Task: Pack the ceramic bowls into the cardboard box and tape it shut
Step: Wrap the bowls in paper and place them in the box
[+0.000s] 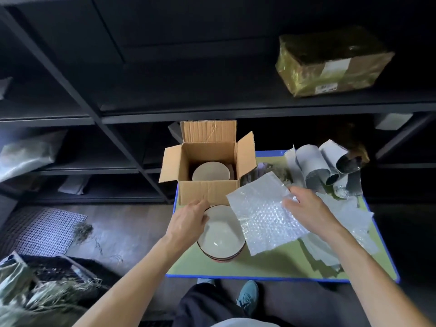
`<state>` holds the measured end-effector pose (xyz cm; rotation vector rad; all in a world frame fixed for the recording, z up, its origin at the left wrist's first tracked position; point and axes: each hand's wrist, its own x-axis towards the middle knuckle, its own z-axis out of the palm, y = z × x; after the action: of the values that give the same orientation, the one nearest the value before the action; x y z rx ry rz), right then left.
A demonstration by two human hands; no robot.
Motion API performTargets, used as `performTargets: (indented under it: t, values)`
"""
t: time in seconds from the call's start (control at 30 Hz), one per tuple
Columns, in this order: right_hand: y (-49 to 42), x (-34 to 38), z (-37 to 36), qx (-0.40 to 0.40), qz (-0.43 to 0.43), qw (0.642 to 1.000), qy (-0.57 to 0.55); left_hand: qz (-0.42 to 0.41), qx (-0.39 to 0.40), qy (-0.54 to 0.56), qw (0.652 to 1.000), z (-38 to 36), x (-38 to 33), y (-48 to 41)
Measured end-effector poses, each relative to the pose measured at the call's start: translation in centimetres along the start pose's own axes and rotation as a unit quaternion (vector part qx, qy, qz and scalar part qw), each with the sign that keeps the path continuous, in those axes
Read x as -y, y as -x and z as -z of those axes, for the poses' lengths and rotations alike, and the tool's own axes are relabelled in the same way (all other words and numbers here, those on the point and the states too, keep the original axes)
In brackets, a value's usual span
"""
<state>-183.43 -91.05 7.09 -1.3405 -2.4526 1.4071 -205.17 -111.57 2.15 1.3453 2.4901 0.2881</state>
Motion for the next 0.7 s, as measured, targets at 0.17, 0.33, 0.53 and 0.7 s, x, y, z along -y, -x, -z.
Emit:
performTargets:
  t: [0.17, 0.33, 0.53, 0.7]
  values:
    - [0.1, 0.3, 0.7, -0.022, -0.001, 1.000, 0.006, -0.015, 0.005, 0.024, 1.000, 1.2, 0.2, 0.0]
    - [0.0, 0.9, 1.9, -0.051, 0.012, 0.999, 0.013, -0.015, -0.001, 0.050, 0.999, 3.5, -0.3, 0.7]
    - [0.8, 1.5, 2.4, -0.080, 0.013, 0.997, 0.011, -0.004, -0.012, 0.108, 0.994, 6.7, -1.8, 1.2]
    - [1.5, 2.1, 0.7, -0.060, 0.011, 0.998, -0.026, -0.002, -0.025, 0.151, 0.988, 8.6, -4.2, 0.8]
